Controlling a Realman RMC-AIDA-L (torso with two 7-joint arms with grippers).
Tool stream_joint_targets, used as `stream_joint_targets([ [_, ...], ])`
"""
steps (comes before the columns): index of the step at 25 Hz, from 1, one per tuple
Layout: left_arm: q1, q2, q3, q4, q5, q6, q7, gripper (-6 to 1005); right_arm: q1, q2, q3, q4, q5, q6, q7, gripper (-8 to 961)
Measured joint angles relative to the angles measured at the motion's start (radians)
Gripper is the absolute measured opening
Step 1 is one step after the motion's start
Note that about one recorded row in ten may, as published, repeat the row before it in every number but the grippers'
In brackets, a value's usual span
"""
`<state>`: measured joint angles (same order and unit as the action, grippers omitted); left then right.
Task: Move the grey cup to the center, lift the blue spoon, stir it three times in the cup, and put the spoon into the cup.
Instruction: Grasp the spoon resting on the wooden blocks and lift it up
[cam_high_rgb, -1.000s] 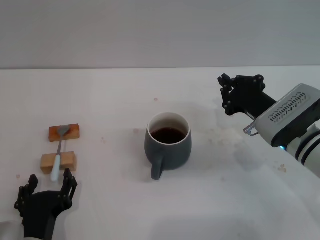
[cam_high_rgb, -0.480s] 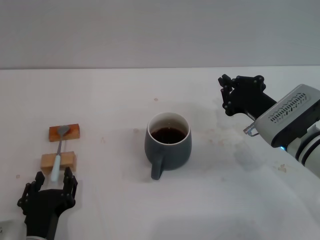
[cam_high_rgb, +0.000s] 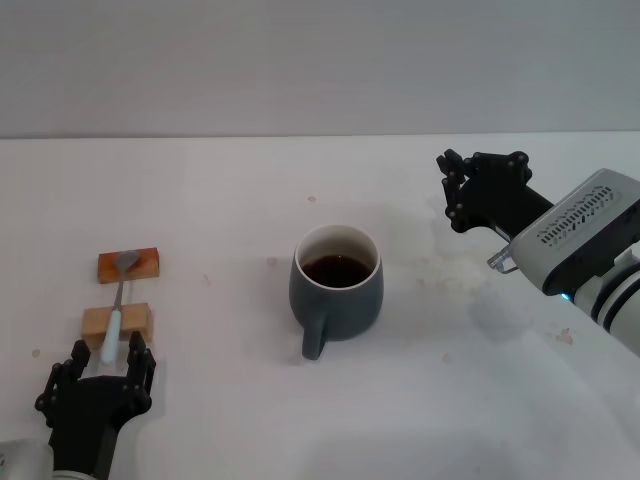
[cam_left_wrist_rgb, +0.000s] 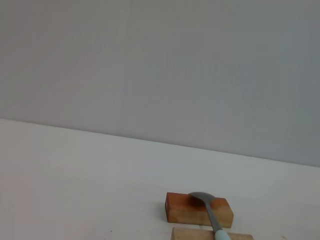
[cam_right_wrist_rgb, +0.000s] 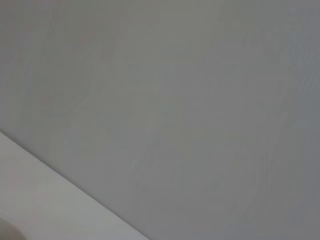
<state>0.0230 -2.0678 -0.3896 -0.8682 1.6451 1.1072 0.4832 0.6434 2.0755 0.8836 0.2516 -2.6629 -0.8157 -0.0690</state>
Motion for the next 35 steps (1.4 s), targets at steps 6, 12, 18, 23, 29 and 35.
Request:
stream_joint_targets([
  [6,-0.001,0.000,0.000,0.000,0.001,0.002,0.000,545,-0.002,0.000,0.000,0.000,0.000,0.000,0.000,50],
  [12,-0.001,0.000,0.005,-0.001,0.001,0.007,0.000,521,-0.003,0.000,-0.001,0.000,0.000,0.000,0.000,50],
  [18,-0.002,0.000,0.006,-0.001,0.001,0.008,0.000,498,-0.004,0.000,-0.002,0.000,0.000,0.000,0.000,50],
  [23,-0.002,-0.001,0.008,-0.002,0.001,0.010,0.000,473,-0.004,0.000,-0.002,0.000,0.000,0.000,0.000,49],
  [29,-0.002,-0.002,0.008,-0.002,0.000,0.010,0.000,442,-0.003,0.000,-0.002,0.000,0.000,0.000,0.000,49],
  [35,-0.001,-0.002,0.008,-0.002,-0.002,0.011,0.000,410,-0.001,0.000,-0.002,0.000,0.000,0.000,0.000,49],
])
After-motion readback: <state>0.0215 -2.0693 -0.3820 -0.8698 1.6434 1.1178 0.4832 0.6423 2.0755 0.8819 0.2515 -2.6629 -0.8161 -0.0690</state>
